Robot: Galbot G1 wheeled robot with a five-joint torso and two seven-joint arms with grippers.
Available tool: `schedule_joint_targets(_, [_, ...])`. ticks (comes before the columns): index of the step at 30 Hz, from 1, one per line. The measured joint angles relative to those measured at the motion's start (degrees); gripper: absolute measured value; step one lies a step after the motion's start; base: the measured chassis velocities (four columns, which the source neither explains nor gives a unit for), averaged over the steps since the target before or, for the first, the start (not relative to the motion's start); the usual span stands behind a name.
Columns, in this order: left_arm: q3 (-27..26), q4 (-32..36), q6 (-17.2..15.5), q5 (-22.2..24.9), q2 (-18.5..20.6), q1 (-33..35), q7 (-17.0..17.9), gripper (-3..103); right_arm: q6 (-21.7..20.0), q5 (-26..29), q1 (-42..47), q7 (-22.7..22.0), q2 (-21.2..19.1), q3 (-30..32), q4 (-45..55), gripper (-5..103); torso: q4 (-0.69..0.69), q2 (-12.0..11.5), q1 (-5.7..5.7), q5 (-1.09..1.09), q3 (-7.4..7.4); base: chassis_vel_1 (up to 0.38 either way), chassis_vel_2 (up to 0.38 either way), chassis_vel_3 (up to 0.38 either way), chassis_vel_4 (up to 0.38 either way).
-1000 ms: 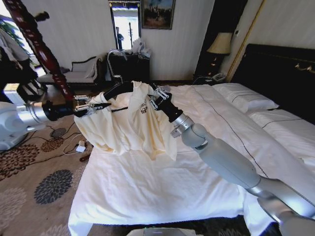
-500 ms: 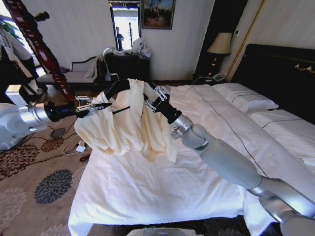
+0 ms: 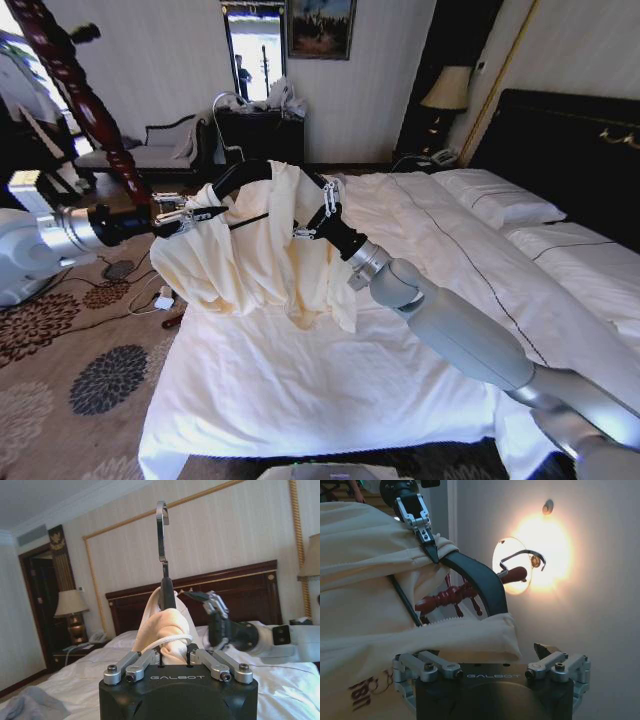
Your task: Pick up the clothes from the bed and hang them on the clothes hanger.
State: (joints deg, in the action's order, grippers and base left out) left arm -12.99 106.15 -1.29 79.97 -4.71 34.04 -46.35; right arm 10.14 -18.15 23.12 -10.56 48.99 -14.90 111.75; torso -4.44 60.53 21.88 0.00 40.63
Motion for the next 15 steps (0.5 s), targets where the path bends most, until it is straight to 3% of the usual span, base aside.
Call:
schedule_joint_targets(8, [-0.2, -1.3, 0.9, 0.6, 0.1, -0.1, 2.0, 20, -1.2, 5.5, 9.5, -1.0, -5.3, 7.9, 5.0, 100, -0.04, 0.0, 0.00, 0.01, 0.00, 0.000, 0.000, 0.000, 0.000])
schedule_joint_targets(10, [-0.3, -1.4, 0.9, 1.3, 0.2, -0.1, 3.3, 20, -2.3, 10.4, 12.1, -1.7, -7.0, 10.1, 6.6, 100, -0.02, 0.0, -0.01, 0.02, 0.00, 0.000, 0.000, 0.000, 0.000])
schedule_joint_targets(13, [-0.4, -1.2, 1.3, 1.7, 0.5, 0.1, 4.5, 20, -7.4, 22.2, 15.6, -4.0, -9.7, 11.8, 10.1, 100, 0.00, 0.0, 0.00, 0.00, 0.00, 0.000, 0.000, 0.000, 0.000])
schedule_joint_targets(14, [-0.4, -1.2, 1.3, 1.7, 0.5, 0.1, 4.5, 20, -7.4, 22.2, 15.6, -4.0, -9.7, 11.8, 10.1, 100, 0.00, 0.0, 0.00, 0.00, 0.00, 0.000, 0.000, 0.000, 0.000])
schedule_joint_targets(15, [-0.5, -1.1, 1.5, 1.8, 0.5, 0.2, 4.9, 20, -9.4, 26.2, 17.3, -4.8, -10.5, 12.4, 11.3, 100, 0.00, 0.0, 0.00, 0.01, 0.00, 0.000, 0.000, 0.000, 0.000])
